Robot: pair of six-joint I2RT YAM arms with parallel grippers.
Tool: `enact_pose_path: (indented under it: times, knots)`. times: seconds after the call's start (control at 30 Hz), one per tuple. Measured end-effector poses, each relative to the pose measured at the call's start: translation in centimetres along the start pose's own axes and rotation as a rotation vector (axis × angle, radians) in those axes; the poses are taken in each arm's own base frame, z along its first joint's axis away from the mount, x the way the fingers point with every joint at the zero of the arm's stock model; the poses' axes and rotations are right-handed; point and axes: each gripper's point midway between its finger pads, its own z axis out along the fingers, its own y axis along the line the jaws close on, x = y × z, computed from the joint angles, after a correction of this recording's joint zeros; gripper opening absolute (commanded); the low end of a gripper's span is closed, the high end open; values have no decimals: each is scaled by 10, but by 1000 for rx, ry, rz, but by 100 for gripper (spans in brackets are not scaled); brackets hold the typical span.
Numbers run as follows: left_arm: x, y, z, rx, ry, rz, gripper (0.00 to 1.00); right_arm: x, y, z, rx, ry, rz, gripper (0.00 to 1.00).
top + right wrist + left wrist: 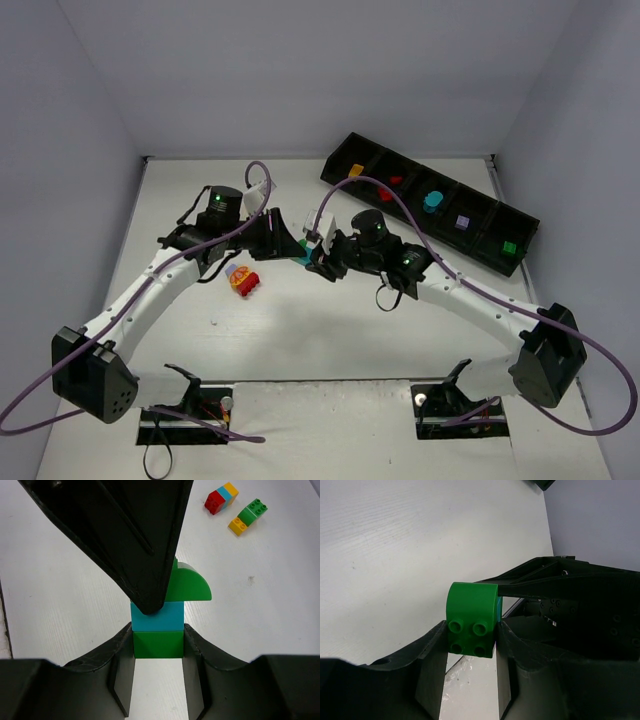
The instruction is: Sort the legos into containers by color
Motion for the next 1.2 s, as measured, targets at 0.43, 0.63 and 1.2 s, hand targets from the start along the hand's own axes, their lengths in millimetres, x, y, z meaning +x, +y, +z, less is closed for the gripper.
enact_pose_path:
  times: [0.43,0.63,1.2]
  knots:
    - [0,-1,-5,-14,-6,9,0,0,-1,2,9,-9,-19,0]
    - [0,1,-7,-28,-6,9,0,11,-1,3,29,-5,-16,0]
    - [-18,-8,-38,-21,-106,45,0,139,-167,-113,828,284,435,0]
